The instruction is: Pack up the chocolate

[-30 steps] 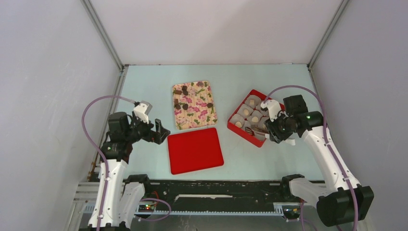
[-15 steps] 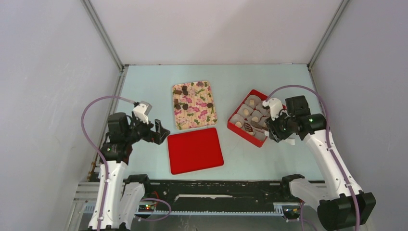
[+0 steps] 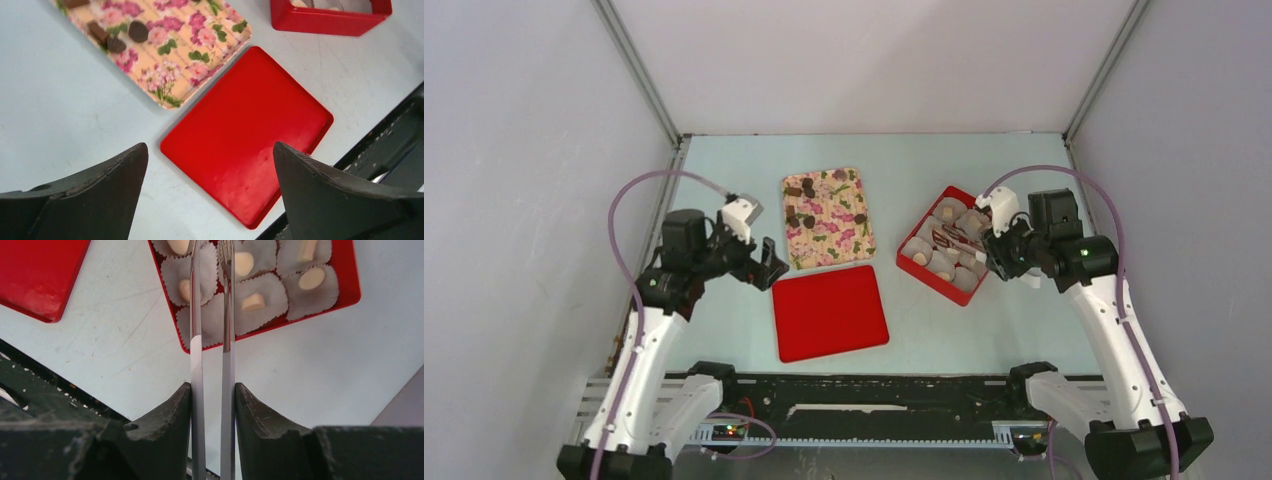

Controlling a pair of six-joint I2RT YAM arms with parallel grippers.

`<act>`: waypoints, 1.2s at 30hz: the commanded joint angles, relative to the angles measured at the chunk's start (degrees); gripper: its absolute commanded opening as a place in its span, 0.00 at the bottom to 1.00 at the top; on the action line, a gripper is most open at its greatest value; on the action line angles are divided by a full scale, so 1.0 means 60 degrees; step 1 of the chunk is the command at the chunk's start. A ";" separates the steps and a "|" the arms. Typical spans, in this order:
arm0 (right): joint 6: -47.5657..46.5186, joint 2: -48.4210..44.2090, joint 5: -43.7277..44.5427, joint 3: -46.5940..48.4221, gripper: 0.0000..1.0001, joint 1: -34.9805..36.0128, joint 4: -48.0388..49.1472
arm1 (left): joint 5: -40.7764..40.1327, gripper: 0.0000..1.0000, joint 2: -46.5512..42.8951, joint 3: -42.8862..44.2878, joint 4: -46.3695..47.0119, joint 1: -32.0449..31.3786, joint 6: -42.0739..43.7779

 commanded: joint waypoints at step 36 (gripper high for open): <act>-0.0135 0.6334 -0.2082 0.5359 0.36 0.1925 0.2631 | -0.3597 0.98 0.4809 0.3764 0.0340 -0.2049 0.3216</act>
